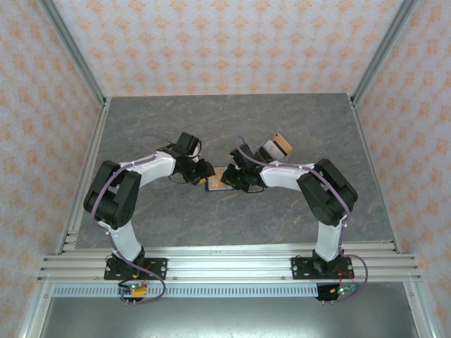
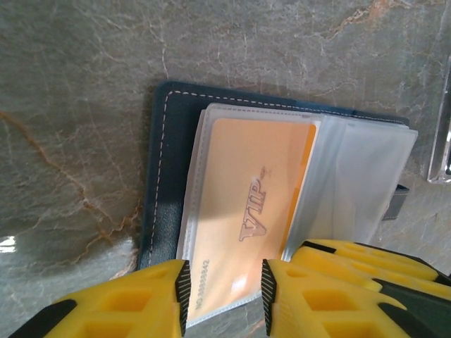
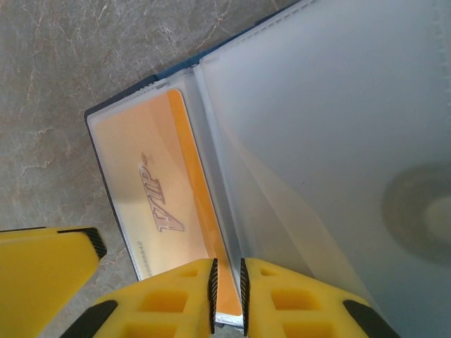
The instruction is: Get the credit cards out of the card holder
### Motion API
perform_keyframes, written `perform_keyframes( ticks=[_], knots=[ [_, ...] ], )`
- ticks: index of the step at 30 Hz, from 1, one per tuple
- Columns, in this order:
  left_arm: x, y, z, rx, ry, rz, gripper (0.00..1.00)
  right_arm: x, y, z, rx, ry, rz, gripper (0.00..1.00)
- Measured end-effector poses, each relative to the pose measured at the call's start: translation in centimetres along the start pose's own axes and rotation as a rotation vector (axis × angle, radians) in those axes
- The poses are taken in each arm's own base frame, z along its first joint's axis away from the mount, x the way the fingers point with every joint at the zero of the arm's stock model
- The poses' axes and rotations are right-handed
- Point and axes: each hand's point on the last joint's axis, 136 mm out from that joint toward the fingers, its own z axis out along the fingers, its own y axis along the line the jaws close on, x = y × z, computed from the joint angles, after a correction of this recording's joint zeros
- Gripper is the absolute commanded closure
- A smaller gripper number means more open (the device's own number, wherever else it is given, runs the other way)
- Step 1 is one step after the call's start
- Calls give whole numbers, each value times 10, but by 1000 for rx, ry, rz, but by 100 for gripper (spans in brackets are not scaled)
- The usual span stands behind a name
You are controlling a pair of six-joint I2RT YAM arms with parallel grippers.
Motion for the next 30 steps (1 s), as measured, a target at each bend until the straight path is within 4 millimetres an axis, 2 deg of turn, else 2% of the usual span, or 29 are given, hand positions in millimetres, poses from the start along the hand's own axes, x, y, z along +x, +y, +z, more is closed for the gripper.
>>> perform_keyframes(
  ticks=[14, 30],
  knots=[
    [2, 10, 12, -27, 24, -15, 81, 1, -1, 3, 3, 9, -17, 80],
    [4, 16, 16, -36, 27, -13, 87, 5, 1, 5, -17, 36, -40, 84]
  ],
)
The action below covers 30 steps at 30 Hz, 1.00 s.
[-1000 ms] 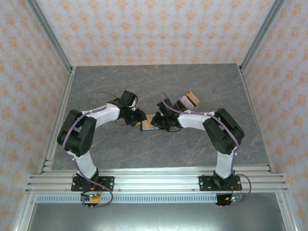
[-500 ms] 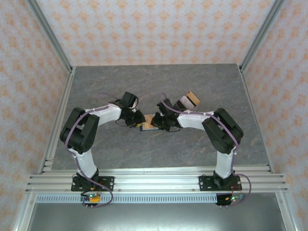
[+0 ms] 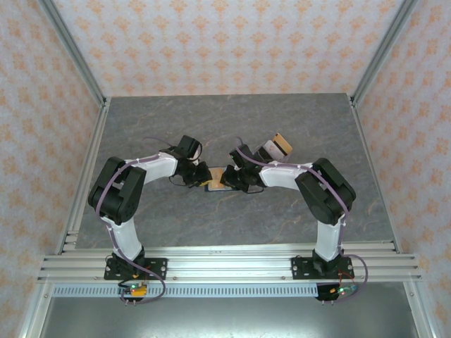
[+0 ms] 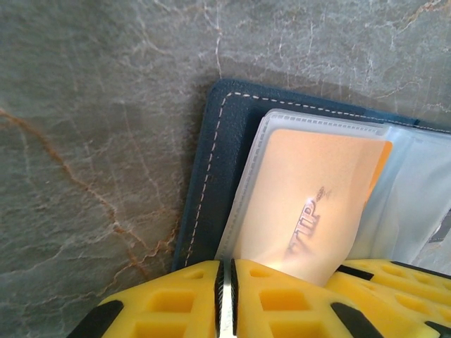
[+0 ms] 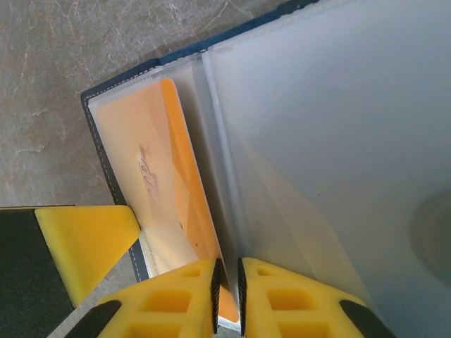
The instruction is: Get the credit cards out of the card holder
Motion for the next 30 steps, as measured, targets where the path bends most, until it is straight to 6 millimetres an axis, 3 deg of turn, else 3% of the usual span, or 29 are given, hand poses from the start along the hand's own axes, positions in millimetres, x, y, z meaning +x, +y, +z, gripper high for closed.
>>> perform_keyframes(
  ticks=[9, 21, 30],
  knots=[
    [0, 0, 0, 1, -2, 0, 88, 3, 4, 1, -22, 18, -14, 84],
    [-4, 2, -1, 3, -9, -5, 86, 1, 3, -3, -31, 6, -51, 97],
    [-5, 4, -4, -1, -10, -7, 85, -5, -14, -17, -7, -37, -39, 97]
  ],
)
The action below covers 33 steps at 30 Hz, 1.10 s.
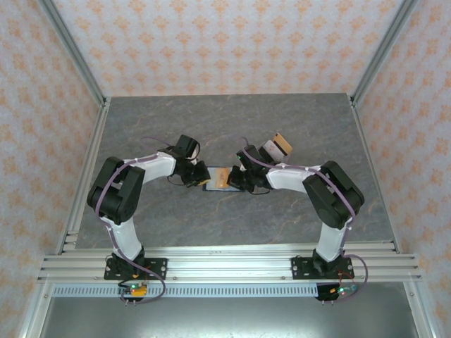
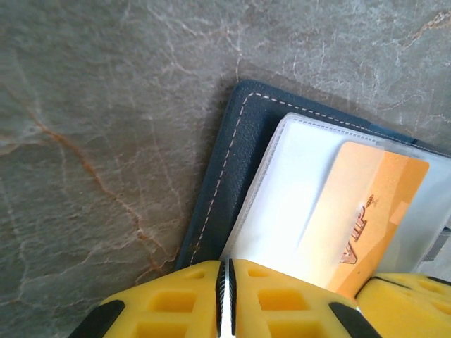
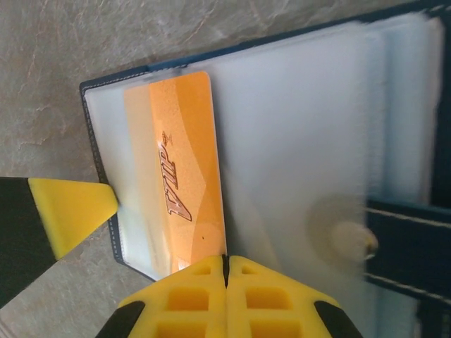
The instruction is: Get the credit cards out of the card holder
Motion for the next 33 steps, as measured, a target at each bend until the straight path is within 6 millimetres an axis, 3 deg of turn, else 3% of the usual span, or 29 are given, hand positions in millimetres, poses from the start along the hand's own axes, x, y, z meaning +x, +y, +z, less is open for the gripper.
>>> perform_keyframes(
  ticks=[12, 22, 33],
  knots=[
    [0, -25, -24, 79, -22, 52, 85, -1, -1, 0, 1, -4, 2, 97],
    [9, -18, 0, 53, 43, 44, 86, -4, 9, -1, -53, -3, 2, 92],
    [11, -13, 7, 39, 57, 56, 87, -9, 31, -3, -195, 2, 35, 81]
  ],
)
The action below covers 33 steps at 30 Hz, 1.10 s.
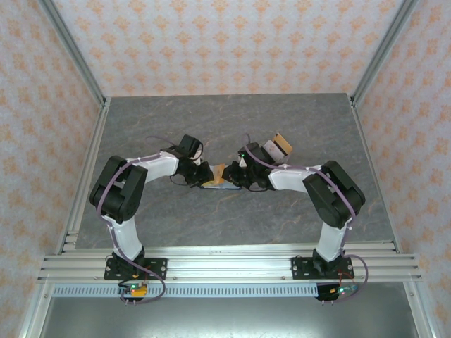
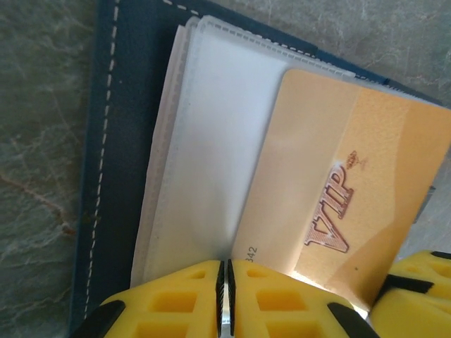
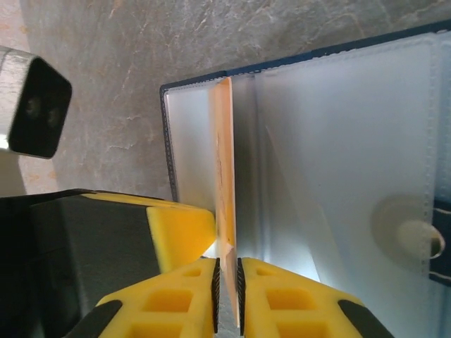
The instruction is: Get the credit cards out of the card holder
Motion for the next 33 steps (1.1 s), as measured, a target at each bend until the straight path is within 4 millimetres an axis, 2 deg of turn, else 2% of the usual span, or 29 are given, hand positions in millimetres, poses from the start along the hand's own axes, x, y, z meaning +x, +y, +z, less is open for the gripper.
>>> perform_keyframes(
  ticks=[10, 15, 19, 23, 28, 33],
  knots=[
    [0, 1, 1, -2, 2, 5, 87, -5, -2, 9, 19, 6, 17, 80],
    [0, 1, 1, -4, 1, 5, 85, -10, 3, 11, 33, 12, -12, 98],
    [-1, -1, -2, 1, -6, 7, 72, -13, 2, 5, 93, 18, -81, 100],
    [-2, -5, -23, -1, -37, 10, 59, -17, -3, -22, 166, 3, -166, 100],
    [-14, -11, -67, -2, -134, 31, 44, -34, 12, -74, 206, -77, -322, 100],
    [-26, 2, -109, -71, -247, 34, 28, -61, 31, -133, 261, -206, -486, 100]
  ],
)
